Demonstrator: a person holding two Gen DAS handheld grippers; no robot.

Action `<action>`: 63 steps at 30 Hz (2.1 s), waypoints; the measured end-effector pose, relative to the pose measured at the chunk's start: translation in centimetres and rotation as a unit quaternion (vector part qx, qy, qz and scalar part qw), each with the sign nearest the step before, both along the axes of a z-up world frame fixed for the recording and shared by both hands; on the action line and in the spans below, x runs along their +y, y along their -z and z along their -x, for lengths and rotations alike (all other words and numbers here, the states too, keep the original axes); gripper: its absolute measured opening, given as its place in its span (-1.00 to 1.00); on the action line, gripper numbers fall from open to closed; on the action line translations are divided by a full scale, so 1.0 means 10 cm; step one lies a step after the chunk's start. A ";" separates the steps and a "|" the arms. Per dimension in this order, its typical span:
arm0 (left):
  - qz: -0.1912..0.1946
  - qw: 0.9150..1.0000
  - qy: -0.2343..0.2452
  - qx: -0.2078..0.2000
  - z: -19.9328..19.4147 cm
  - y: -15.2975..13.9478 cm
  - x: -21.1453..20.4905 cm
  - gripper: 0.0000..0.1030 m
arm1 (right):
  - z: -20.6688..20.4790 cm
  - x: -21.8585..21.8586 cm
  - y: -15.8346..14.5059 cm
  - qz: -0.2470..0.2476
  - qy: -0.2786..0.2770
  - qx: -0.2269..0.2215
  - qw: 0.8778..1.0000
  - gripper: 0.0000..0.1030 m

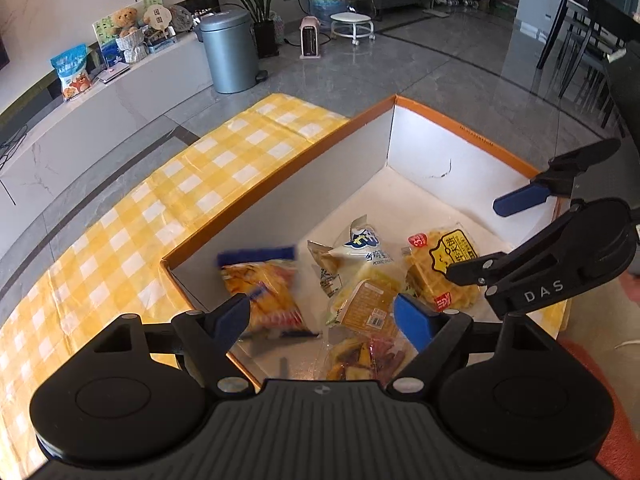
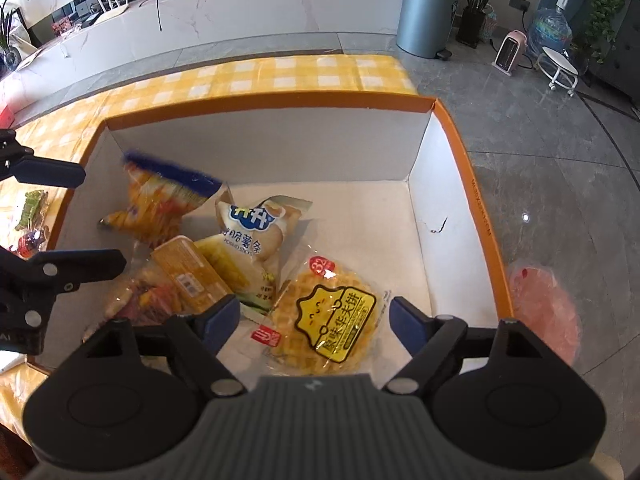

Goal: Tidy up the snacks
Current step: 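Open both tools to release the bags into the box, then move both tools back toward the remaining snacks on the table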

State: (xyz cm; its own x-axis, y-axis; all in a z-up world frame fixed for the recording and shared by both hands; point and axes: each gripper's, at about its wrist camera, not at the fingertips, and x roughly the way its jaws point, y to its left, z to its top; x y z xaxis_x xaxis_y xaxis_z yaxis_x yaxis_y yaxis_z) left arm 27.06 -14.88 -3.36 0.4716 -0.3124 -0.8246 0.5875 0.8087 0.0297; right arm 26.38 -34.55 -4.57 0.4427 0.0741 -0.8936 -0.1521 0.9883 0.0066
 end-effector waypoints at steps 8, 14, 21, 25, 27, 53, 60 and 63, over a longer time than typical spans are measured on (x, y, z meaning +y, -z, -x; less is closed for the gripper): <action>0.023 1.000 -0.005 -0.008 0.18 -0.15 0.11 0.86 | 0.14 0.05 -0.09 -0.010 -0.003 -0.008 1.000 0.53; 0.036 0.998 -0.009 -0.055 0.51 -0.36 0.24 0.76 | 0.35 0.11 -0.33 -0.014 0.000 -0.059 0.998 0.53; 0.075 0.991 -0.032 -0.110 0.97 -0.68 0.49 0.72 | 0.72 0.32 -0.62 -0.059 0.003 -0.145 0.988 0.53; 0.110 0.982 -0.076 -0.134 1.23 -0.80 0.79 0.58 | 0.98 0.55 -0.69 -0.075 -0.002 -0.180 0.981 0.54; 0.119 0.977 -0.104 -0.144 1.36 -0.81 0.96 0.52 | 1.13 0.68 -0.70 -0.084 -0.007 -0.198 0.977 0.54; 0.095 0.960 -0.237 -0.114 2.34 0.28 1.89 0.41 | 2.24 1.75 0.29 -0.127 -0.066 -0.193 0.971 0.26; 0.087 0.961 -0.240 -0.102 2.41 0.53 1.91 0.42 | 2.20 1.79 0.57 -0.118 -0.062 -0.141 0.981 0.26; 0.078 0.964 -0.232 -0.100 2.40 0.59 1.91 0.49 | 2.15 1.82 0.61 -0.114 -0.059 -0.132 0.983 0.26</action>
